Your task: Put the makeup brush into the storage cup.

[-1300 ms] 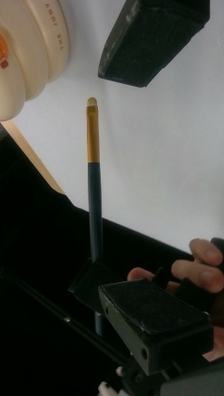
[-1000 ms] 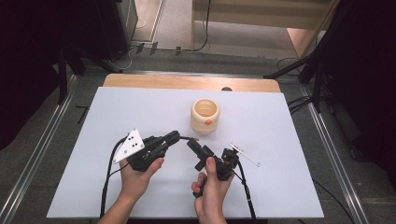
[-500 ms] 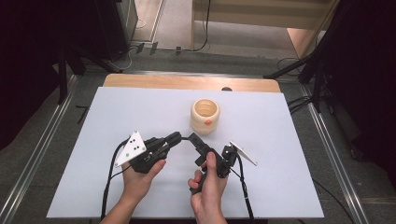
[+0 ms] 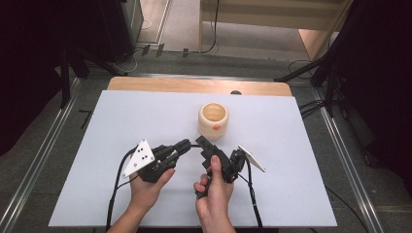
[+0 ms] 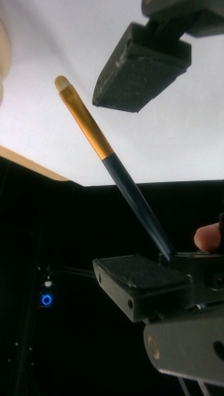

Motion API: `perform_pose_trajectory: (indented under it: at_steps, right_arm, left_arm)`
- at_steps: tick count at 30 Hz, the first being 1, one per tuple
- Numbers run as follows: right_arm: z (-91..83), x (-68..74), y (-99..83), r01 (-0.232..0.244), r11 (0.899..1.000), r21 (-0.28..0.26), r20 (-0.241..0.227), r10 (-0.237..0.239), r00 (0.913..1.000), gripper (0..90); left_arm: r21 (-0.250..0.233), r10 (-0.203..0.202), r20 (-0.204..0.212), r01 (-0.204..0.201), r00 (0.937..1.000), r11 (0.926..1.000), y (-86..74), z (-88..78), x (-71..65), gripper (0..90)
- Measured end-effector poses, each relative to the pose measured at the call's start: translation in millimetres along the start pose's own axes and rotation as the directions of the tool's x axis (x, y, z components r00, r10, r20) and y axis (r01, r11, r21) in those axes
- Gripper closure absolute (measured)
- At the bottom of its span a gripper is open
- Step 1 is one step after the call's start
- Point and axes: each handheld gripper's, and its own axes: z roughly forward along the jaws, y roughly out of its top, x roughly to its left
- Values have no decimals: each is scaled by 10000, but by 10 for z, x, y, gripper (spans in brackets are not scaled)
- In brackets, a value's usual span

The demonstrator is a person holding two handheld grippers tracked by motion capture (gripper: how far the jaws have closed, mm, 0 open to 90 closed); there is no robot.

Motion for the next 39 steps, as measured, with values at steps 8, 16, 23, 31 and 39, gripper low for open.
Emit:
perform_pose_trajectory:
  at_steps: [8,16,23,31,39]
  right_arm:
    - [-1,-7,21,-327,9994,-125,80,328,9994,344]
    - [56,-45,22,-825,9963,226,101,823,9966,475]
    - [62,-90,27,-1114,9935,245,-268,1121,9933,603]
    - [-104,71,89,1177,9895,-840,-576,-1228,9908,836]
    - [-143,193,113,3005,9477,-1074,226,-2998,9537,836]
  left_arm:
    - [-1,58,64,-58,10000,10000,-17,15,-16,866]
    - [69,64,124,-65,9999,10000,-33,26,-22,865]
    - [390,-131,56,129,9999,9992,-24,13,-8,860]
    - [1277,-1100,21,1088,9939,9858,-52,34,59,370]
    - [1473,-1006,231,961,9947,9844,-43,75,-1,374]
